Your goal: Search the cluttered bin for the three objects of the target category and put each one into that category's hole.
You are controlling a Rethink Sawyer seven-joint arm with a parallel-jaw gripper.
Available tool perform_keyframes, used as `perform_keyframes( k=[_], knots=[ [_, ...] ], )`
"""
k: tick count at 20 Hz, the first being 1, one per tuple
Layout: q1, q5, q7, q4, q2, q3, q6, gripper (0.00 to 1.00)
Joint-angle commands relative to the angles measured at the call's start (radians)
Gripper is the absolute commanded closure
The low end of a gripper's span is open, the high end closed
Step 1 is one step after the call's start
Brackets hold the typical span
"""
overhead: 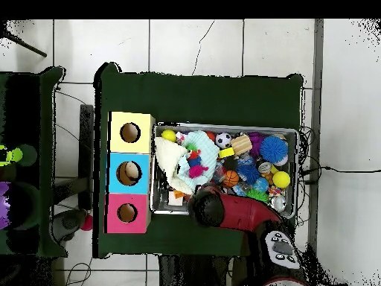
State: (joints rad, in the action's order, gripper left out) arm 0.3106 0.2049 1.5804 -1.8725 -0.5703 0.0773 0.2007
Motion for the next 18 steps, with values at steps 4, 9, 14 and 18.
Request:
perform_keyframes(
  k=[4,9,14,18],
  knots=[
    [-0.044,-0.007,0.146,0.054,0.062,-0.022,0.000,0.00],
    [-0.053,0.020,0.126,0.059,0.071,-0.002,-0.018,0.00],
    [-0.076,0.059,0.094,0.078,0.084,0.030,-0.026,0.00],
    [-0.112,0.108,0.057,0.114,0.079,0.071,-0.010,0.00]
  ],
)
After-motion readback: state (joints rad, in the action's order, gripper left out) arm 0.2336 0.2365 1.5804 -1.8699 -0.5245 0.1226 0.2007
